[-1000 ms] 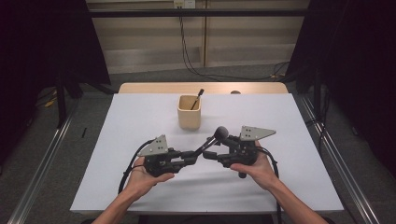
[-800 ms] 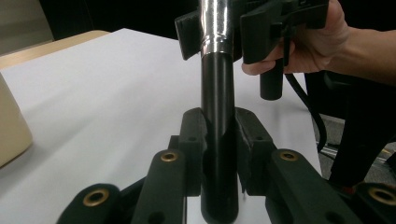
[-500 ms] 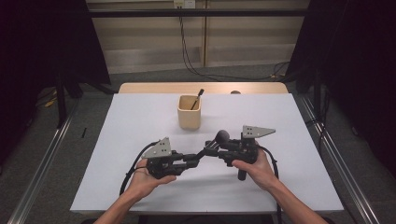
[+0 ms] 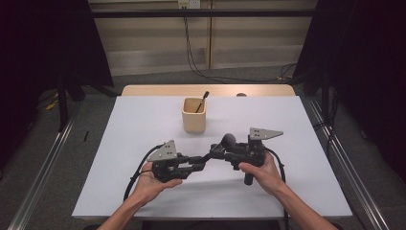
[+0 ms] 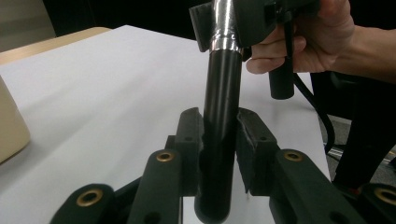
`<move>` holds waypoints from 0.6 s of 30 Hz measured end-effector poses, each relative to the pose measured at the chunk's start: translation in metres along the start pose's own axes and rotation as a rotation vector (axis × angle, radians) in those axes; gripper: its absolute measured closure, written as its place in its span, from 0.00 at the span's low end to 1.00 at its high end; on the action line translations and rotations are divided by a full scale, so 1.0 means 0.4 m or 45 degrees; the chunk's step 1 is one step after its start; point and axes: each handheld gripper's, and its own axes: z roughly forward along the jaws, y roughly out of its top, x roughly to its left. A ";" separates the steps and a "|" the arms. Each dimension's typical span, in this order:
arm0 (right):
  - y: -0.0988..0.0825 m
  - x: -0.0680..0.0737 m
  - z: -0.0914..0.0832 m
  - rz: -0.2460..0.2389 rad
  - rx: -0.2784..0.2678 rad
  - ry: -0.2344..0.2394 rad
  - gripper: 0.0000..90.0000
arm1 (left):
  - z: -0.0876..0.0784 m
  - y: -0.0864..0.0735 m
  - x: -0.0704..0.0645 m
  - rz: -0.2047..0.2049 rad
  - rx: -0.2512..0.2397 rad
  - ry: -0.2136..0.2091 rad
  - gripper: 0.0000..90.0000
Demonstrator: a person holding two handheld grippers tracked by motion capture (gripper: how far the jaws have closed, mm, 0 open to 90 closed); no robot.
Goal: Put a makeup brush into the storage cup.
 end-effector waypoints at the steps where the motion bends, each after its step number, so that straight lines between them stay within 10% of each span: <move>1: 0.001 0.001 0.000 -0.003 0.004 -0.003 0.79 | 0.001 -0.001 -0.001 -0.002 -0.002 0.002 0.79; 18: 0.018 0.002 -0.019 -0.031 0.086 -0.038 0.80 | -0.029 0.004 0.007 -0.038 -0.029 0.140 0.36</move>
